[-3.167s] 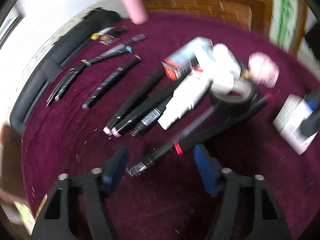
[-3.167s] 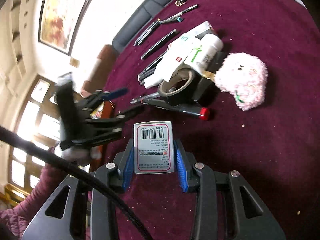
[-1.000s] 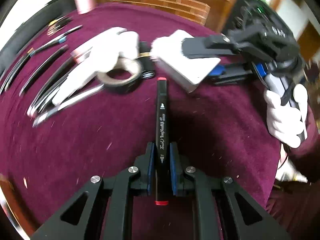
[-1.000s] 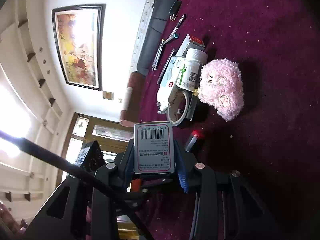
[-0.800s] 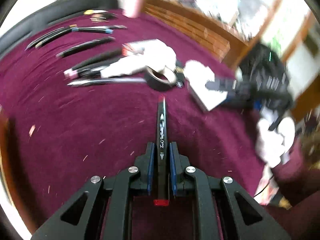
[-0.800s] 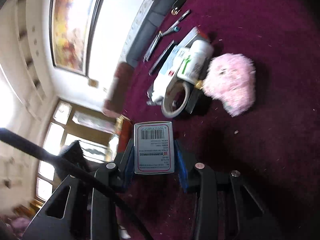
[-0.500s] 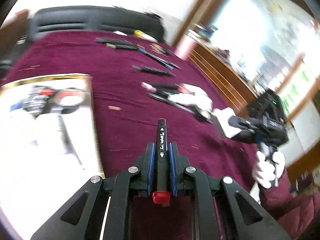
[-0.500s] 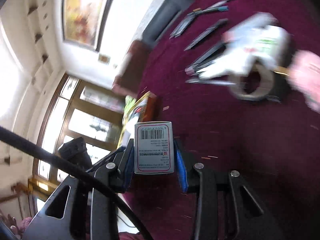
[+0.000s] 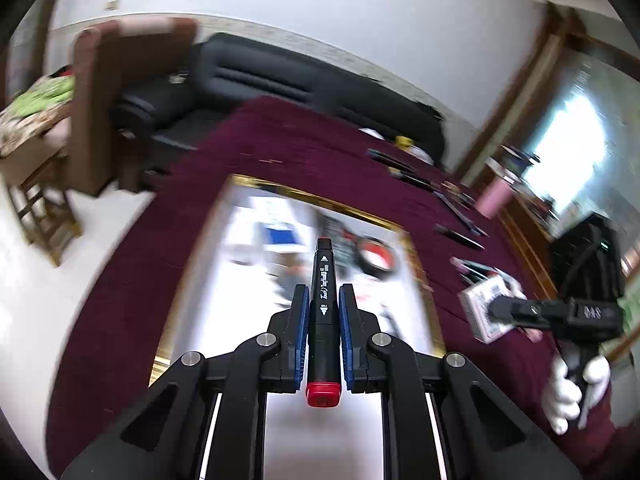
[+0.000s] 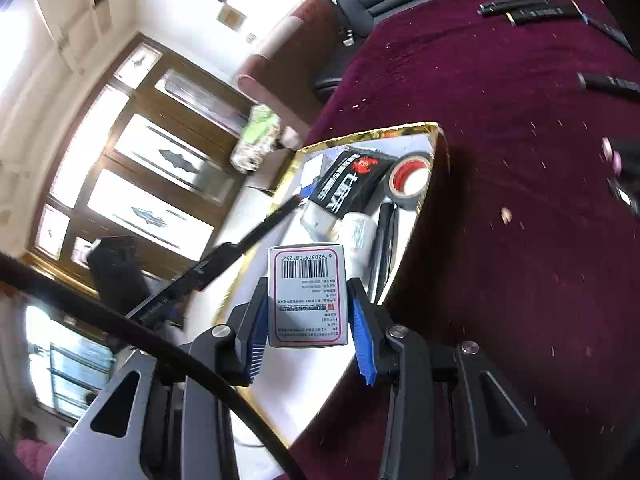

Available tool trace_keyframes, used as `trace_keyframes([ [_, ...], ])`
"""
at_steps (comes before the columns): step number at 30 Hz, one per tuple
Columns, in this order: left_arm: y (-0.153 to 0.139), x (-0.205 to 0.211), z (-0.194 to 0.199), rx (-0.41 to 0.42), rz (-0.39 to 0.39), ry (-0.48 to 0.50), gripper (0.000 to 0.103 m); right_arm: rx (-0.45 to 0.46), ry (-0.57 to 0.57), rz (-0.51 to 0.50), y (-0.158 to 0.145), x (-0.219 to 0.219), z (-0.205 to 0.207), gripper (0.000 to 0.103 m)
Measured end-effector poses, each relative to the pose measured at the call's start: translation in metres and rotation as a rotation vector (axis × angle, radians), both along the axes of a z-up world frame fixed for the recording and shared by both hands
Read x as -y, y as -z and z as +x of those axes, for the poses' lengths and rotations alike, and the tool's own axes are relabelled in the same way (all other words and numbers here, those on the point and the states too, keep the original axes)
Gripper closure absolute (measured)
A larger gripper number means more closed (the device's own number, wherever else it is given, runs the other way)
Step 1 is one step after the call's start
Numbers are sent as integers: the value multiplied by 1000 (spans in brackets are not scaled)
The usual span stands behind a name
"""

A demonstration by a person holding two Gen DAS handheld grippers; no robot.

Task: Organize objects
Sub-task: 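Carry the marker and barcode box to the white tray and open both grippers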

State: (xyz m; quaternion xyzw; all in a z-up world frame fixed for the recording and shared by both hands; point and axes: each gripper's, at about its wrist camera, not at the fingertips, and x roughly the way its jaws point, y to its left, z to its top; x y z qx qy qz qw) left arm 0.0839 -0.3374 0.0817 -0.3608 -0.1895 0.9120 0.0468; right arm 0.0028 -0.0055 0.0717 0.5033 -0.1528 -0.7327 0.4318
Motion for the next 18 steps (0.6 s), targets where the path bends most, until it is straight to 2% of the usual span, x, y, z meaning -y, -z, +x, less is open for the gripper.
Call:
trace_keyframes([
  [4,23,18,-18,51,-5,-85,92,-64,24,162,4,31,-8,68],
  [9,50,21,-29,113,22,-102,92,-200,50,436,11,68,-7,68],
  [13,57,21,-25,113,45,-111,92,-238,47,545,20,81,-9,68],
  [18,51,20,-15,91,75,-118,82,-233,60,560,21,81,-14,68],
])
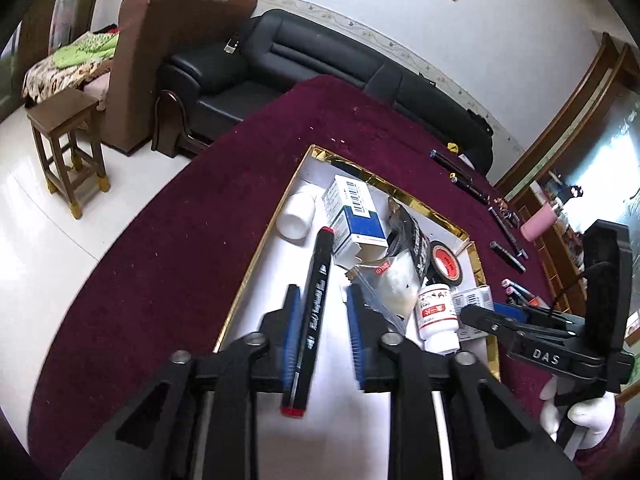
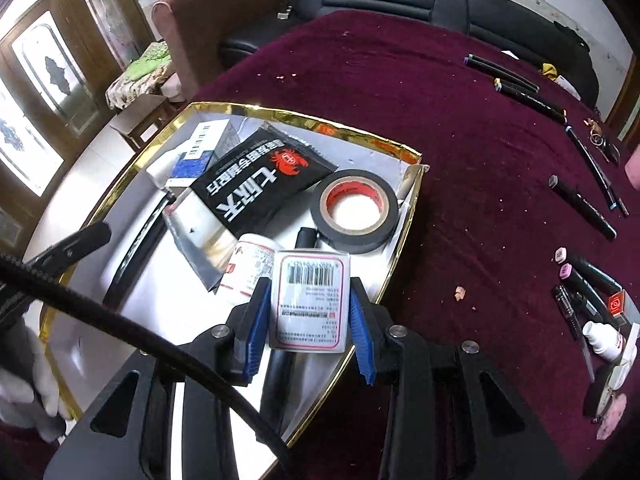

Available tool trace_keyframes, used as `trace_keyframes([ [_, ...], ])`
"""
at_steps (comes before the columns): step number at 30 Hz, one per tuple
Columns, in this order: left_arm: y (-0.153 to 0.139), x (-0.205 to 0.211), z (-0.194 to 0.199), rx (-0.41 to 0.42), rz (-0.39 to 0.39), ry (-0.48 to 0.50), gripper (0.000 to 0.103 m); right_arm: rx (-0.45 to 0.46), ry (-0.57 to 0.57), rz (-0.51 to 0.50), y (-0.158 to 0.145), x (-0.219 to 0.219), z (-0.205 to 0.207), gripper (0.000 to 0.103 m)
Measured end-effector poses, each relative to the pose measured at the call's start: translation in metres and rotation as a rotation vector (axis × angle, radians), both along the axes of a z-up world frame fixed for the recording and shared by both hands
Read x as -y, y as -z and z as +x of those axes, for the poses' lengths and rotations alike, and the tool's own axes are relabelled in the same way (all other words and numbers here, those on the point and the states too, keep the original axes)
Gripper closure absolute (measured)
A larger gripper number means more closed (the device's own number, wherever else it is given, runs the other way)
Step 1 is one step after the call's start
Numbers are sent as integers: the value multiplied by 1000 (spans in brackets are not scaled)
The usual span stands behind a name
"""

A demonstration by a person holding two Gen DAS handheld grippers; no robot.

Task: Organize objects
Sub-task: 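Carry the marker and barcode box to the white tray and open both grippers, then grasp the white staples box with the right gripper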

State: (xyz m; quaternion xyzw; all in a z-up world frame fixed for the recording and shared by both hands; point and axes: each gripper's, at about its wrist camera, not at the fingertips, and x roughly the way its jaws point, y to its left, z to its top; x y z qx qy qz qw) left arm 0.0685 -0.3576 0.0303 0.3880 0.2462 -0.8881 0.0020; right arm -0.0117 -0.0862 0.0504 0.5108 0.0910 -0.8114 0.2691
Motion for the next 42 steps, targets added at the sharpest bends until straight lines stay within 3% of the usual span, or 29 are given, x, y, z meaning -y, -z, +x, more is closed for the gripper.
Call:
trace_keyframes([
  [3,-7,1,8,-30,27,1,82,-11,11,-12,-7,-7,0,68],
  [6,-17,2,15,-66,44,-10,72,-26,39,-14,-16,-12,0,68],
  [8,-23,2,21,-90,59,-18,71,-51,65,-42,-23,-15,0,68],
  [9,-25,3,25,-105,70,-22,71,-35,55,-108,-27,-19,2,67],
  [13,-31,3,36,-145,98,-18,71,179,6,-357,-24,-25,-5,66],
  [16,-29,1,42,-163,115,-15,71,241,7,-392,-13,-20,-10,66],
  [19,-26,1,46,-167,138,-17,71,264,26,-346,1,-6,-15,66],
  [22,-24,0,47,-165,153,-13,71,310,-55,-378,0,8,-7,65],
  [24,-26,-1,48,-171,157,-7,71,277,-54,-411,-11,1,-3,65],
  [28,-33,-8,50,-197,153,26,70,161,0,-456,-43,-56,1,66],
  [32,-44,-31,47,-225,146,107,63,25,163,-456,-68,-153,8,65],
  [36,-51,-64,39,-225,150,209,62,-98,391,-366,-82,-264,16,48],
  [39,-55,-94,35,-215,160,276,61,-98,537,-301,-69,-334,18,48],
  [42,-58,-121,31,-197,170,323,61,-59,618,-298,-50,-379,15,48],
])
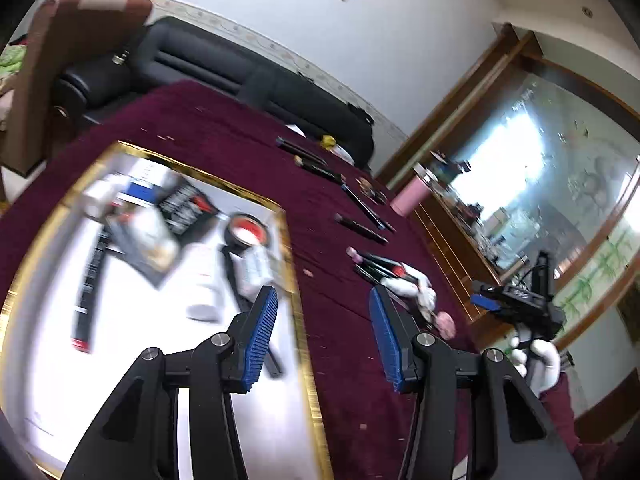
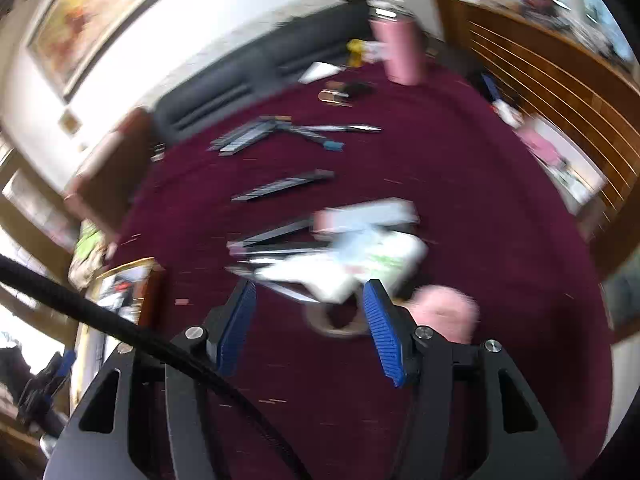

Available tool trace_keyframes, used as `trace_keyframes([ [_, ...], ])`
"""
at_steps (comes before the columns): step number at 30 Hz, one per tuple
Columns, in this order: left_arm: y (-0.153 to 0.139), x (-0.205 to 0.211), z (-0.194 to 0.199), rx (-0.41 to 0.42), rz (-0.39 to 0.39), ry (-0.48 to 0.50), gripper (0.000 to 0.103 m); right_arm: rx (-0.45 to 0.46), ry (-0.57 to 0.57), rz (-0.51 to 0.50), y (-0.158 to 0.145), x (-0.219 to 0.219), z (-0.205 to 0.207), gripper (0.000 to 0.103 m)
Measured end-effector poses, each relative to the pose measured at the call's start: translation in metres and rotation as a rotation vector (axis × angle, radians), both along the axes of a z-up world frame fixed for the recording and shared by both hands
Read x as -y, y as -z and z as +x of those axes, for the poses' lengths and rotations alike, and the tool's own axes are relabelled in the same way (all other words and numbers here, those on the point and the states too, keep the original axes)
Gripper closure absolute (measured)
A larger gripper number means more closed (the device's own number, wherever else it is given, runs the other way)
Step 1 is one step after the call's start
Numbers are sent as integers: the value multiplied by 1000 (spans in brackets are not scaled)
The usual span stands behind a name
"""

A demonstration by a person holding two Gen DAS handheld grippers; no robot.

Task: Organize objects
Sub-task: 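Grasp the white staples box with the right gripper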

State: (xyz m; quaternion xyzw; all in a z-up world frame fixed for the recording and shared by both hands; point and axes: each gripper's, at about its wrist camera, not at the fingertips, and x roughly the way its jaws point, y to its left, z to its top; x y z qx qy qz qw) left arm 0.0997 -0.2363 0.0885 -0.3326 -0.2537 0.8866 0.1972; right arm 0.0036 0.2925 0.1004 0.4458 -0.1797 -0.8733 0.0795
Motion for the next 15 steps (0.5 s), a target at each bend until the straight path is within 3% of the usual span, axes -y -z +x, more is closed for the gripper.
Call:
trace_keyframes([
  [10,-12,-71,9,42,-85,95,61,23,-45,-150,23,-3,-35,48],
  [15,-15,-84,15,44,-105,104,61,124,-11,4,43,18,-62,47],
])
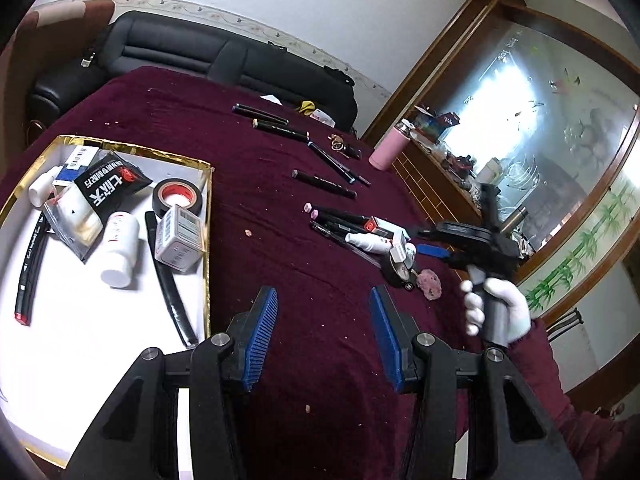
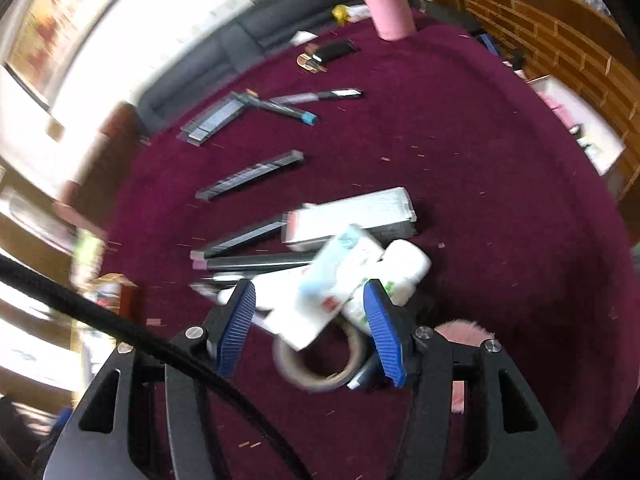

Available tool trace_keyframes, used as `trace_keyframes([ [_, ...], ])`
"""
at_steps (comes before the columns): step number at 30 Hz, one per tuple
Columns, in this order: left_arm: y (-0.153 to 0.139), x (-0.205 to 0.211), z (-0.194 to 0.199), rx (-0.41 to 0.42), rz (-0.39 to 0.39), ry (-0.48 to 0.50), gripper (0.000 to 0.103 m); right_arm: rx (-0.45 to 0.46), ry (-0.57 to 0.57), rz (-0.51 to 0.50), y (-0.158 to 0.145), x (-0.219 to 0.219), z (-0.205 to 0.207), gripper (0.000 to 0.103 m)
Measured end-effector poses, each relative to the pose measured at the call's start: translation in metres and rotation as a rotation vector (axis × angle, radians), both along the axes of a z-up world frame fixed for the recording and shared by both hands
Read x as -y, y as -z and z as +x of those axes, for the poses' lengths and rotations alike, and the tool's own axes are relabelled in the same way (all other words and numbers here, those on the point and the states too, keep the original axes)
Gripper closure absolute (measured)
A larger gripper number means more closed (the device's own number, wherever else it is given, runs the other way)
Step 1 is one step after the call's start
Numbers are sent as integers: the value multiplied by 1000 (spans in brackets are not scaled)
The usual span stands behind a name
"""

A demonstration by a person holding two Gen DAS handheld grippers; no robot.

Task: Organize objects
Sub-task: 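Grasp the white staples box with the right gripper, then grasp the black tape roll by its rim with the left gripper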

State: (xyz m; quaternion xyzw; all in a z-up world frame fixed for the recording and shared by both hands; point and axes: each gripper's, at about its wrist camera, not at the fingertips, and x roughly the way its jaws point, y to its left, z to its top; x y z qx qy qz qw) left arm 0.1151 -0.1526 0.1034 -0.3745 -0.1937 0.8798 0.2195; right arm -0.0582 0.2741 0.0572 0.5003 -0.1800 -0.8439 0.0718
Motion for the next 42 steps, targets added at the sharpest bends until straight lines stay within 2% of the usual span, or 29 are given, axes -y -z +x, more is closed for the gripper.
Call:
trace_keyframes([
  [4,4,-7,-1,17,-9,13,61,-21,6,20,0,8,-9,51],
  [7,5,-11,0,20,-10,29,61,40,-36,-10,14,17,-18,76],
  [9,5,-11,0,21,-7,36,61,38,-34,-67,19,14,-16,86],
  [11,6,-11,0,24,-5,40,61,18,-33,-95,17,10,-11,89],
  [15,10,-11,-7,41,-3,46,61,-14,-71,-241,11,-1,4,90],
  [17,13,-12,-11,49,-1,47,61,-23,-93,-263,8,-3,14,90],
  [21,21,-17,-18,77,20,51,61,-17,-222,-405,5,6,43,90],
  [22,22,-19,-18,82,19,54,61,-18,-260,-423,4,9,54,90],
  [25,26,-28,-21,86,-3,76,61,-8,-342,-380,13,23,87,89],
  [28,31,-46,-36,103,-61,114,61,21,-371,-392,37,23,104,89],
  [32,23,-87,-63,39,-197,218,61,21,-326,-507,62,-5,105,89],
  [34,25,-115,-84,8,-281,314,61,8,-299,-545,67,-17,103,89],
  [38,35,-160,-116,6,-417,430,61,-25,-248,-625,71,-47,106,89],
  [42,38,-206,-123,-4,-473,516,61,-70,-213,-684,70,-67,114,89],
])
